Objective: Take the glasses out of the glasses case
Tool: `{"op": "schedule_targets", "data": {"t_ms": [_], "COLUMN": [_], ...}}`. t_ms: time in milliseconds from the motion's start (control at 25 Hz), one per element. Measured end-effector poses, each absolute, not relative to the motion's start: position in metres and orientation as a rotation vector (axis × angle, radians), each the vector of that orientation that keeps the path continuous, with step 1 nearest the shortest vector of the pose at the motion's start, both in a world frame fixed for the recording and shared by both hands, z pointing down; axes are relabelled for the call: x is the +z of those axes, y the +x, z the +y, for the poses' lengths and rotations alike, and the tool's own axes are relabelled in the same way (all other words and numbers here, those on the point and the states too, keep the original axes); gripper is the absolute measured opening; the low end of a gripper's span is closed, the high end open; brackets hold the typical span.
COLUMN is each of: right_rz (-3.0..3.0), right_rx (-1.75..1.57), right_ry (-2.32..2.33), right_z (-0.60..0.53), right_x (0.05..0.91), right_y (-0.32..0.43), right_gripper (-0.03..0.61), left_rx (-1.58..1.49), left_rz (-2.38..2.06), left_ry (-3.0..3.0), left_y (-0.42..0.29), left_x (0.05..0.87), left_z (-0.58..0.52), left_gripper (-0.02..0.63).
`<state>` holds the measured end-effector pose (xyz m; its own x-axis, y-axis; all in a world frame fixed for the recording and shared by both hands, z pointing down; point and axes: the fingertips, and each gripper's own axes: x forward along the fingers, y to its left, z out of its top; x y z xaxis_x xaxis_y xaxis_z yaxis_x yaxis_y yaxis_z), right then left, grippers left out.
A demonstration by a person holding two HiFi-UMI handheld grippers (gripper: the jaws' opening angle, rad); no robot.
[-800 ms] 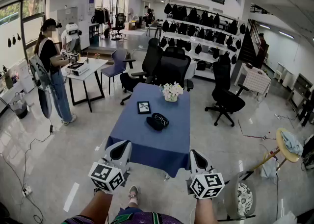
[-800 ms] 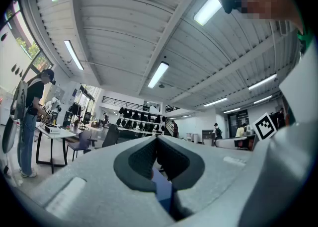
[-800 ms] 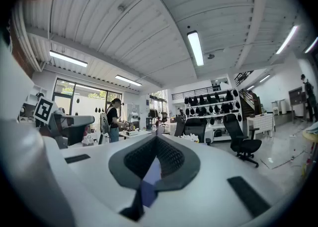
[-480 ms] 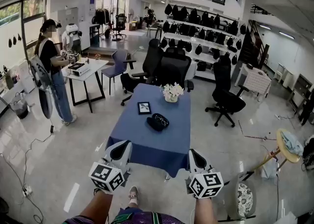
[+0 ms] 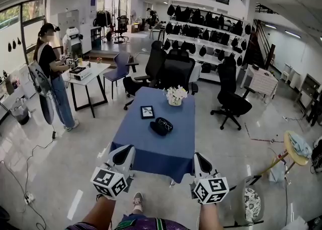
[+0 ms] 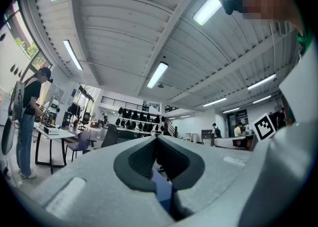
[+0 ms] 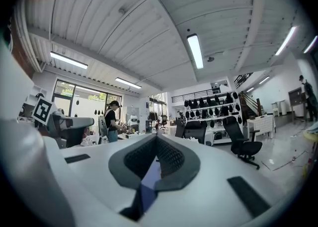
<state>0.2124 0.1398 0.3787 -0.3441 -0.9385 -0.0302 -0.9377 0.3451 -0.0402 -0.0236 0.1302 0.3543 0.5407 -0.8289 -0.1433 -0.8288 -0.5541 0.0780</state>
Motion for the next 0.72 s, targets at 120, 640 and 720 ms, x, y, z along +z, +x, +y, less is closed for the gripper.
{"op": "schedule_targets", "data": {"t_ms": [120, 640, 720], "right_rz": [2.536, 2.526, 2.528], "right_rx": [-0.026, -0.027, -0.025], "right_ry": [-1.77, -1.757, -1.757], "right_z": [0.136, 0.103, 0.093], "right_x": [0.379, 0.371, 0.37], "right_y": [0.212, 0.208, 0.205], "right_gripper": [0.002, 0.002, 0.002], "left_rx": [-0.258, -0.248, -0.239], "left_rz": [-1.477, -1.456, -1.449], "left_ry": [2.759, 2.764, 2.768], "left_y": [-0.022, -0.023, -0.024], "left_x": [0.354, 0.354, 0.355], "left_z": [0.126, 0.087, 0.076], "left_gripper": [0.015, 0.015, 0.015]}}
